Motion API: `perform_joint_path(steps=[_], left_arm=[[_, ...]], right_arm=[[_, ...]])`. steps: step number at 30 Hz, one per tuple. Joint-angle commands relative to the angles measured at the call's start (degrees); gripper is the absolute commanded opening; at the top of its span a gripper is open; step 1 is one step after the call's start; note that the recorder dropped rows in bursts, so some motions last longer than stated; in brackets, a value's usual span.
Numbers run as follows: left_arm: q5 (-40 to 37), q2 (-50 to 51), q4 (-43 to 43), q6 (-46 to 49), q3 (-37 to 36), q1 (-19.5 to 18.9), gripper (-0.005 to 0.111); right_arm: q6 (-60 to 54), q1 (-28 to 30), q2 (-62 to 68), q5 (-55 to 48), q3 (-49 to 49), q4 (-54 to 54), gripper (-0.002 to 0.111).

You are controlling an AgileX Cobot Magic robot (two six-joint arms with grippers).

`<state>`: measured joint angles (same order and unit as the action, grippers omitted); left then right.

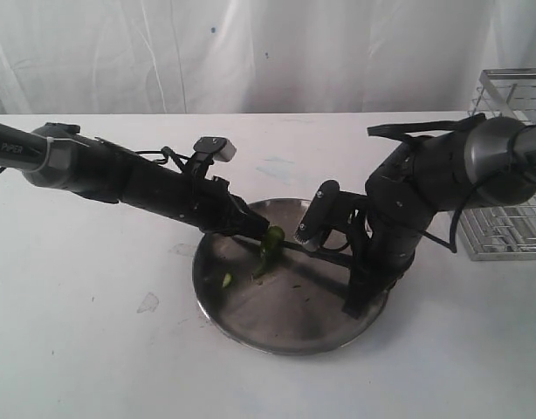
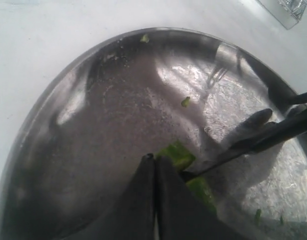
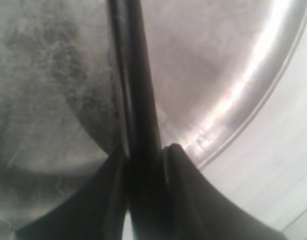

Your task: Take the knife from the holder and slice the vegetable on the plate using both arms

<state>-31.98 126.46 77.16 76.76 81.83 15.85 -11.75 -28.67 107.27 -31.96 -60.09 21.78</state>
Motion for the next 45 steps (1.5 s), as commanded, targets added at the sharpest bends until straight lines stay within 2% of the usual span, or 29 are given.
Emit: perform_joint_path(steps=[1, 17, 25, 29, 33, 38, 45], left_arm=[[-4.1, -2.0, -2.8, -0.3, -1.2, 0.3, 0.000], [-5.3, -6.0, -8.1, -3.9, -1.2, 0.3, 0.000], [-4.9, -6.0, -8.6, -3.5, -1.2, 0.3, 0.000], [-4.8, -6.0, -10.1, -3.7, -1.2, 0.3, 0.000], [-3.5, -6.4, -12.5, -7.8, -1.2, 0.3, 0.000], [-3.1, -6.7, -12.8, -7.8, -1.2, 0.3, 0.000], [2.2, -6.6, -9.7, -7.8, -1.2, 0.3, 0.000]], right_arm=[[4.5, 0.4, -1.0, 2.7, -0.6, 1.2, 0.000], [4.5, 0.2, -1.1, -0.3, -0.6, 0.1, 0.000], [3.3, 0.1, -1.0, -4.6, -0.6, -6.2, 0.000], [-2.5, 0.1, -1.0, -6.7, -0.6, -12.4, 0.000], [-9.2, 0.1, -1.0, -8.2, -0.6, -20.5, 0.000], [-9.1, 0.1, -1.0, -8.8, -0.6, -21.3, 0.000], [-9.0, 0.1, -1.0, -8.7, -0.6, -21.4, 0.000]])
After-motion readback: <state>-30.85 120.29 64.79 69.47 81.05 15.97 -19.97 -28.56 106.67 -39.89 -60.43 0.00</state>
